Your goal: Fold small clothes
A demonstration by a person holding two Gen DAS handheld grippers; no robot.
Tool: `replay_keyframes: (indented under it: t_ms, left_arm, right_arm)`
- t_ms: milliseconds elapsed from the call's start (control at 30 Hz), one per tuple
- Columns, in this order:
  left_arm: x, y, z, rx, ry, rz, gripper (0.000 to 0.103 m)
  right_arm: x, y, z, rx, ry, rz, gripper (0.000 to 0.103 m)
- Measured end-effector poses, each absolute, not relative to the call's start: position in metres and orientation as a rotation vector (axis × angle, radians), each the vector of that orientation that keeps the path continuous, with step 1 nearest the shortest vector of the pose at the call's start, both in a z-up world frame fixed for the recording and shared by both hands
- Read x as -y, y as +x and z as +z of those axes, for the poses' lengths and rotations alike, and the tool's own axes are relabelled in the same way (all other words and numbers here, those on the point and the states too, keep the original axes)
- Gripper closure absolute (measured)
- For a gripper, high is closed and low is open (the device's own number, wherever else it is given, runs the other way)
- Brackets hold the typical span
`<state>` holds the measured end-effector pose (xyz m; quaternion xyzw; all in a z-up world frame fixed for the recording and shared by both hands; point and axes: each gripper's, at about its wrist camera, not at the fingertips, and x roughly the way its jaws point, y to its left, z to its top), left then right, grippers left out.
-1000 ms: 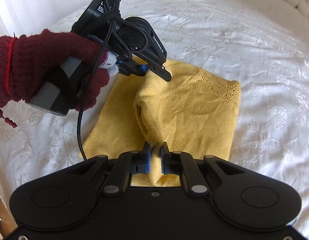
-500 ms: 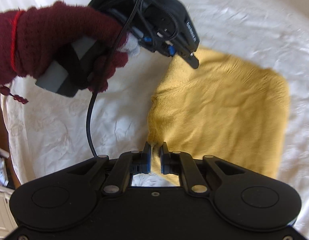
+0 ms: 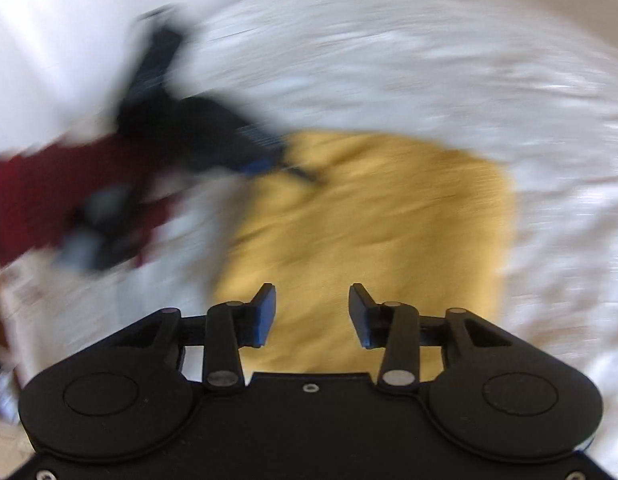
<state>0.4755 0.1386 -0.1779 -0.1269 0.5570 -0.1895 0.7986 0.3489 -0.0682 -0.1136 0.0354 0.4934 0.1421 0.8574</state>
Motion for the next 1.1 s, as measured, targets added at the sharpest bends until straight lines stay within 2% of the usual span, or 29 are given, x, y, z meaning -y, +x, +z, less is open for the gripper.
replay_keyframes:
  t_ms: [100,300,367,433,467,567,800,933,967,1100]
  left_arm:
    - [-0.136,0.473,-0.176,-1.195,-0.260,-0.408,0.072]
    - [-0.131,0.467,-0.177,-1.202,-0.261,-0.441,0.047]
    - [-0.130,0.460,-0.174,-1.193,-0.262,-0.451,0.029]
    - [-0.129,0.450,-0.172,-1.183,-0.251,-0.463,0.021]
    - [-0.129,0.443,-0.170,-1.179,-0.242,-0.470,0.018]
    - [-0.129,0.422,-0.171,-1.195,-0.240,-0.462,0.011]
    - [-0.130,0.388,-0.194,-1.287,-0.297,-0.441,0.009]
    - [-0.121,0.393,-0.202,-1.284,-0.340,-0.462,0.005]
    - [-0.118,0.396,-0.206,-1.285,-0.360,-0.465,0.000]
    - [-0.102,0.411,-0.214,-1.261,-0.369,-0.500,0.001]
  right_arm:
    - [0.088,0.370,-0.122,-1.052,0.070,0.191,0.051]
    - [0.103,0.407,-0.155,-1.126,0.042,0.118,0.051]
    - [0.119,0.418,-0.170,-1.162,0.108,0.086,0.043]
    - [0.132,0.422,-0.176,-1.175,0.182,0.071,0.033]
    - [0.137,0.422,-0.176,-1.175,0.214,0.076,0.033]
    - [0.145,0.417,-0.176,-1.167,0.276,0.111,0.032]
    - [0.170,0.407,-0.185,-1.171,0.501,0.231,0.028]
    - [0.176,0.412,-0.189,-1.176,0.567,0.291,0.025]
    - [0.176,0.415,-0.191,-1.179,0.582,0.304,0.024]
    - [0.175,0.430,-0.200,-1.186,0.634,0.340,0.024]
